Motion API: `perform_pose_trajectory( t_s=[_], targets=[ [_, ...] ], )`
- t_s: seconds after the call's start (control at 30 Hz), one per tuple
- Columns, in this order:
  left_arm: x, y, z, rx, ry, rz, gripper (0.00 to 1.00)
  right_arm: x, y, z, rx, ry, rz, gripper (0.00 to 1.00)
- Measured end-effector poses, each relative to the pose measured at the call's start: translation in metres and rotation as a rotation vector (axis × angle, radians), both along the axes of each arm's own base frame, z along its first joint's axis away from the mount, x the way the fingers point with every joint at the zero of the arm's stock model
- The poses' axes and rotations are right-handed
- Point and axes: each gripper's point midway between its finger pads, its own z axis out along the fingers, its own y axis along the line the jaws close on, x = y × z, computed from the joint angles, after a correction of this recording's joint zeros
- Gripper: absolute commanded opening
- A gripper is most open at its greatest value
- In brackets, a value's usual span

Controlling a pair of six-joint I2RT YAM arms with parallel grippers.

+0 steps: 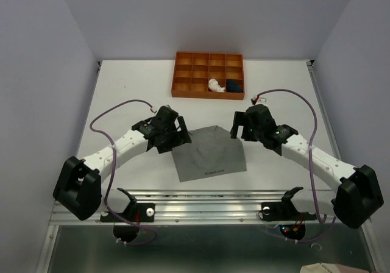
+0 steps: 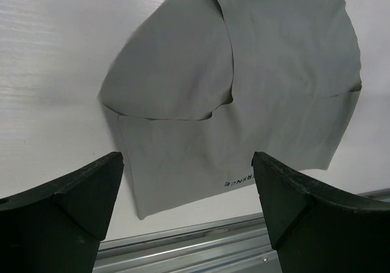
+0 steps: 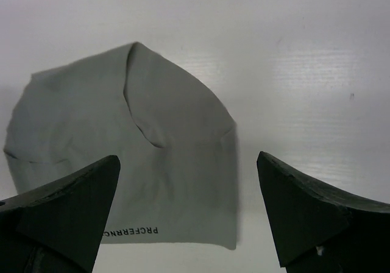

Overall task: Roll the underwear
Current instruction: Flatten the underwear, then fold the underwear

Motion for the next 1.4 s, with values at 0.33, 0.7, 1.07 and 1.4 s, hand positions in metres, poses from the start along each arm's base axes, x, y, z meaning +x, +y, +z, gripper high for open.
perform_pose_trajectory(
  t_s=[0.33,0.7,1.07,1.4],
  targets=[
    [-0.018,-0.008,-0.025,-0.019,0.05,-0.029,0.99,-0.039,-0.016,-0.07,-0.079,0.26,-0.045,0.77],
    [-0.028,0.01,-0.05,0.061,0.102,0.017,0.75,-0.057,-0.018,-0.104,-0.107,0.382,-0.037,0.75],
    [-0.034,0.02,-0.075,0.11,0.15,0.054,0.36,-0.078,0.028,-0.082,0.014,0.335,0.281,1.0],
    [-0.02,0.013,-0.078,0.085,0.132,0.094,0.0,-0.124,0.127,-0.064,-0.089,0.208,0.641,1.0]
  ],
)
